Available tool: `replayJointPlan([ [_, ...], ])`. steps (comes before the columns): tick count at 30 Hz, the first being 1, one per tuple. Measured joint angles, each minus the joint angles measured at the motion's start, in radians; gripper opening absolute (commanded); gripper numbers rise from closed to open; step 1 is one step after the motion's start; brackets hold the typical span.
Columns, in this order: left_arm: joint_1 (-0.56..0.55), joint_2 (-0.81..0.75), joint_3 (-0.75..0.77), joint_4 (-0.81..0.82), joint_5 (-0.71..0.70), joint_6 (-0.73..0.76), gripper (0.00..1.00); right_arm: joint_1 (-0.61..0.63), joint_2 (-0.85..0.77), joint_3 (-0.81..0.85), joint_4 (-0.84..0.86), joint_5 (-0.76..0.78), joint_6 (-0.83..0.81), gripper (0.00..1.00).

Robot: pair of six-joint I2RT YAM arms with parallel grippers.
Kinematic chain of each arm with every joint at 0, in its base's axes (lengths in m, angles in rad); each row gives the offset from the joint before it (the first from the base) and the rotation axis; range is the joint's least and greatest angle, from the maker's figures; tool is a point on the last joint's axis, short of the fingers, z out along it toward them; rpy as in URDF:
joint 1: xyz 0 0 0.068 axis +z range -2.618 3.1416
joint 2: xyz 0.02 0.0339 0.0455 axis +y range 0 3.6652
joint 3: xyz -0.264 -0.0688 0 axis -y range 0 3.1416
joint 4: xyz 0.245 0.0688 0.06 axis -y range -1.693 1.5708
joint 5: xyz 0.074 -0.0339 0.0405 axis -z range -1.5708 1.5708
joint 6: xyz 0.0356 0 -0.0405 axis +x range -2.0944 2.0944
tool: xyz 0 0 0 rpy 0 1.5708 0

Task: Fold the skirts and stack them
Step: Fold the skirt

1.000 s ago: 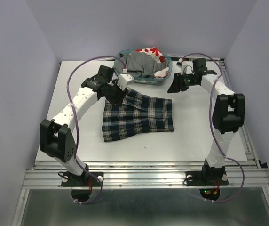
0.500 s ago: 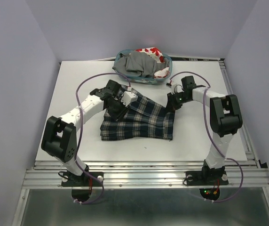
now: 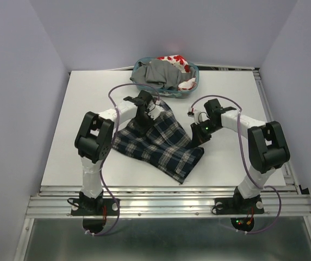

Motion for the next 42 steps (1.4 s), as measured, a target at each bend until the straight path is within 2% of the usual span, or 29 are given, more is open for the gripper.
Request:
replayJointPlan([
  [4,0.0,0.114,0.175,-0.004,-0.012,0.044,0.37,0.006,-0.029,-0.055,-0.001,-0.068,0.042,0.01],
  [9,-0.012,0.208,0.336,0.027,0.008,0.108,0.47,0.017,-0.081,-0.11,0.012,-0.171,0.102,0.11],
  [11,-0.018,0.204,0.348,0.036,0.021,0.122,0.5,0.018,-0.111,-0.113,0.011,-0.189,0.115,0.26],
  [12,-0.019,0.198,0.348,0.042,0.028,0.129,0.53,0.018,-0.135,-0.113,0.012,-0.2,0.122,0.48],
  [13,-0.02,0.186,0.348,0.043,0.032,0.133,0.54,0.019,-0.154,-0.113,0.012,-0.204,0.126,0.53],
  [15,-0.02,0.133,0.319,0.062,0.048,0.135,0.56,0.02,-0.186,-0.109,0.012,-0.209,0.139,0.56],
  [19,-0.019,-0.08,0.219,0.085,0.074,0.135,0.57,0.022,-0.219,-0.082,0.024,-0.209,0.143,0.52],
  [20,-0.019,-0.139,0.192,0.089,0.076,0.134,0.57,0.022,-0.225,-0.072,0.039,-0.209,0.144,0.47],
  [27,-0.016,-0.528,-0.015,0.116,0.114,0.146,0.58,0.039,-0.216,-0.064,0.083,-0.27,0.144,0.22],
  [30,-0.044,-0.628,-0.133,0.101,0.105,0.163,0.58,0.09,-0.167,-0.074,0.125,-0.294,0.152,0.22],
  [34,-0.199,-0.692,-0.277,0.086,0.026,0.178,0.61,0.183,-0.066,-0.135,0.208,-0.314,0.175,0.2],
  [36,-0.319,-0.721,-0.373,0.099,-0.033,0.177,0.63,0.214,-0.004,-0.153,0.225,-0.318,0.182,0.2],
  [40,-0.563,-0.744,-0.498,0.1,-0.161,0.159,0.66,0.223,0.1,-0.154,0.267,-0.319,0.204,0.18],
  [42,-0.632,-0.731,-0.514,0.101,-0.204,0.138,0.66,0.217,0.118,-0.154,0.278,-0.32,0.22,0.17],
])
